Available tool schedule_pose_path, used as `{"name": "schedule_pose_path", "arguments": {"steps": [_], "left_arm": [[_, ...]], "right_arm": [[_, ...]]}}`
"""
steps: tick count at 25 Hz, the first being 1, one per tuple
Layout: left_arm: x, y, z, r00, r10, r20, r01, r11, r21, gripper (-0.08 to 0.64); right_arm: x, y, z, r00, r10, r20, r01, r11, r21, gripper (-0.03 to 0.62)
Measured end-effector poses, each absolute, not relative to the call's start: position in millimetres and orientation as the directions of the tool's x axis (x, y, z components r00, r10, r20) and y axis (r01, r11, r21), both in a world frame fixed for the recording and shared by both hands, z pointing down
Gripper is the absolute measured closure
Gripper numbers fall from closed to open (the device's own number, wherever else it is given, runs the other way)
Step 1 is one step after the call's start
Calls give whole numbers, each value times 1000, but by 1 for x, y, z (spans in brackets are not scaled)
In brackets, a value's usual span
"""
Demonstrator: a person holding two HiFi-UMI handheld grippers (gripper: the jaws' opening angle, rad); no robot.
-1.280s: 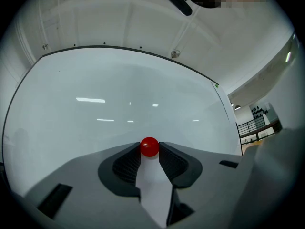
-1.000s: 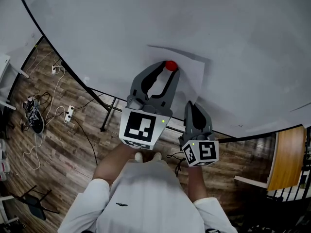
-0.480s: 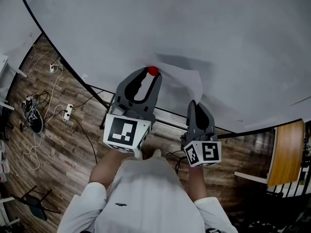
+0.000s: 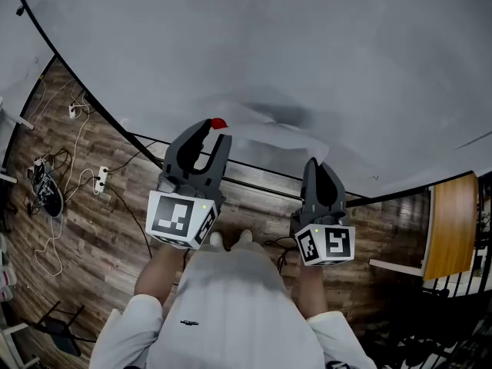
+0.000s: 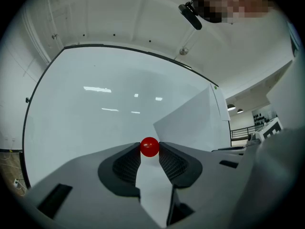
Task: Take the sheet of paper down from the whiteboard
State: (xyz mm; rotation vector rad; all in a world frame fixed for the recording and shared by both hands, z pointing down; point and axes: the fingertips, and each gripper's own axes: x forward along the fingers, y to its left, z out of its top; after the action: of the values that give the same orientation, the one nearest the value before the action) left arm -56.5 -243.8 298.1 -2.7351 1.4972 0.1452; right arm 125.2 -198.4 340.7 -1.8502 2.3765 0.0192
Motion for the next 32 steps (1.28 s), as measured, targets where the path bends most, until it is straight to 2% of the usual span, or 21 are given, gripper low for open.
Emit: {"name": "schedule_pose_path", "arguments": {"steps": [13,32], "left_arm": [[-56,-230,328,579,-815,-28,-813,-580,57,439],[-55,-226,347,596,-803,5,-801,-593,78,439]], "right_arm": [[168,-174,355,-103,-992,-76,-993,107,-53,581],[175,-176,365,-59,-996,-72,-997,62,-45,581]]}}
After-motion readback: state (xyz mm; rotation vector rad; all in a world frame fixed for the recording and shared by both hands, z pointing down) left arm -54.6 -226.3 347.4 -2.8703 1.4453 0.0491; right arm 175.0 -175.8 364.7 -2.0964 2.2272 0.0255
